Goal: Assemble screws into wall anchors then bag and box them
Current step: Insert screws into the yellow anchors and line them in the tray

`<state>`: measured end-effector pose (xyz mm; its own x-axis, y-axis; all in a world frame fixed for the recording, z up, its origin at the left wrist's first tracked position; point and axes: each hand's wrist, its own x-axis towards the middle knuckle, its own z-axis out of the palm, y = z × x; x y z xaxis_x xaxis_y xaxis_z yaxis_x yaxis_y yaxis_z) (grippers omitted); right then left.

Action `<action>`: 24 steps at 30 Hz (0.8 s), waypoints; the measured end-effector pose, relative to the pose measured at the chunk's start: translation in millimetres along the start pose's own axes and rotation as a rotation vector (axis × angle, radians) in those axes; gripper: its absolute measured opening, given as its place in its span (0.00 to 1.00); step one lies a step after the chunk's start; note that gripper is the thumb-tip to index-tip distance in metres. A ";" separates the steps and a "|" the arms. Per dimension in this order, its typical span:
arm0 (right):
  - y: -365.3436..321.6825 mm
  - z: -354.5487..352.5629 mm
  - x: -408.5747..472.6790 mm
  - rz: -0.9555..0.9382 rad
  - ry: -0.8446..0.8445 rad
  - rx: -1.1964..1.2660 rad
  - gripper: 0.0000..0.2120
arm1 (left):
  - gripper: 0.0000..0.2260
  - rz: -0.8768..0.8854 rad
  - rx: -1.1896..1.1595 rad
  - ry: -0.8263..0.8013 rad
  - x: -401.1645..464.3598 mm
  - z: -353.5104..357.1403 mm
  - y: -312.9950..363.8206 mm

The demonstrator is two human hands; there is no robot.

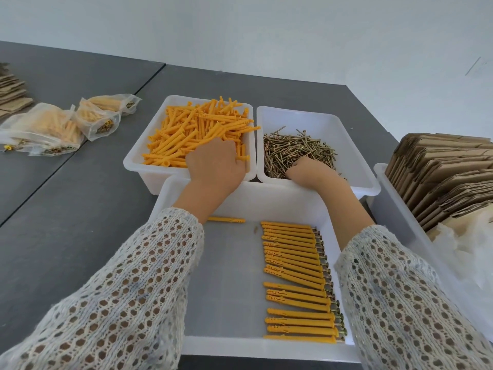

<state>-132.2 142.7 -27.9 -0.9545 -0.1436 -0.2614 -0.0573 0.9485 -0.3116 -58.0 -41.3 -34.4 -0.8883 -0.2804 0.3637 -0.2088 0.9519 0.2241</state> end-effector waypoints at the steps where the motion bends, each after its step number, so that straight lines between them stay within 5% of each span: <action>1: -1.0 -0.5 0.2 0.020 -0.004 -0.003 0.07 | 0.09 0.021 -0.012 0.020 -0.5 0.6 -0.6; 9: 3.0 0.9 -1.0 0.040 0.122 0.024 0.11 | 0.14 0.304 -0.017 0.329 -6.6 1.0 4.1; 13: 2.1 4.6 -4.5 -0.003 0.312 0.071 0.12 | 0.08 0.443 -0.175 0.288 -4.5 2.2 6.2; 17: -3.5 3.1 -10.5 -0.084 0.593 0.140 0.20 | 0.17 0.443 -0.182 0.257 -6.0 1.5 8.4; 20: -13.3 0.6 -14.9 -0.233 0.716 0.411 0.21 | 0.10 0.445 -0.185 0.263 -7.0 -0.5 6.7; 24: -33.4 -1.1 -28.1 -0.381 0.619 0.991 0.21 | 0.13 0.395 -0.198 0.293 -8.3 1.1 4.7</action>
<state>-103.8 115.4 -9.1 -0.9189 0.0497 0.3913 -0.3732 0.2121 -0.9032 -52.1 -34.3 -37.4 -0.7260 0.0455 0.6862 0.2251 0.9585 0.1747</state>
